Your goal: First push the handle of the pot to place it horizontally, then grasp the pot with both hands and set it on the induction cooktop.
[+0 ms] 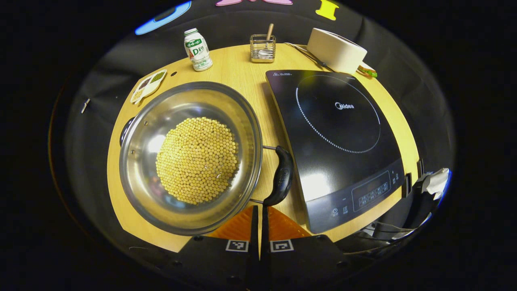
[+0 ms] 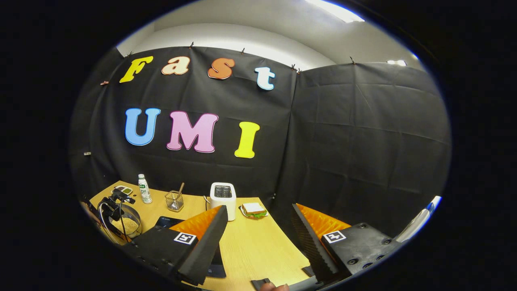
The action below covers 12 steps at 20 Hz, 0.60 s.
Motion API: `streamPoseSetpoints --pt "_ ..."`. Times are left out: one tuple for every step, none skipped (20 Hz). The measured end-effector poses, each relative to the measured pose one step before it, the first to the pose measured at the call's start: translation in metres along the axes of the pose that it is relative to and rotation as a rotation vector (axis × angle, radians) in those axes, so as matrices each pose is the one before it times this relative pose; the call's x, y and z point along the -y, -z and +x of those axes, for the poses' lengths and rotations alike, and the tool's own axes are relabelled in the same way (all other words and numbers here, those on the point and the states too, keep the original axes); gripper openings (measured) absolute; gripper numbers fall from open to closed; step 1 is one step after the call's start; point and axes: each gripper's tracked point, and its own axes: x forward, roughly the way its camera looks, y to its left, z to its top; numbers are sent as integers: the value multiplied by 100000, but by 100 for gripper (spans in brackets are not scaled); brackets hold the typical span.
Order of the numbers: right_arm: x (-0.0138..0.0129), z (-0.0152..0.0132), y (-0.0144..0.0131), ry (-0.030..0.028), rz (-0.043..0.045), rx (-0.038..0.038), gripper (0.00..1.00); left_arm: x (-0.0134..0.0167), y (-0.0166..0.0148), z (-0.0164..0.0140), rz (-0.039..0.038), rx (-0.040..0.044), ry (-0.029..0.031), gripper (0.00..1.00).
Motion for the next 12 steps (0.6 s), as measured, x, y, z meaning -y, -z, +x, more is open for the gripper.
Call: streamPoseSetpoints --pt "187 296 148 184 270 -391 98 104 -510 146 -253 415 -301 5" --pt "244 306 94 154 269 -333 98 147 -294 171 -33 269 -441 5" --pt "116 225 85 56 317 -207 98 94 -429 129 246 339 -541 5" --pt "105 193 144 -188 284 -241 98 69 -520 160 163 744 -586 5" --pt "-11 239 107 -317 50 -298 98 29 -448 137 292 225 -612 5" --pt "-49 284 95 -308 -167 -301 98 -16 -399 95 354 366 -619 5" --pt "26 275 138 -201 -188 -223 98 -65 -448 180 230 545 -628 5" --pt "-55 252 10 -337 -190 -190 98 16 -358 172 -59 372 -519 5" --pt "-83 250 76 -256 -172 -11 98 45 -470 108 -95 227 -402 5" --pt "-89 252 9 -288 -109 -103 98 34 -414 243 10 294 -261 5" --pt "-171 198 -46 -406 -96 -104 98 30 -423 208 2 275 -239 5" --pt "-141 171 -36 -270 -207 -15 98 -12 -463 228 2 282 -205 5"
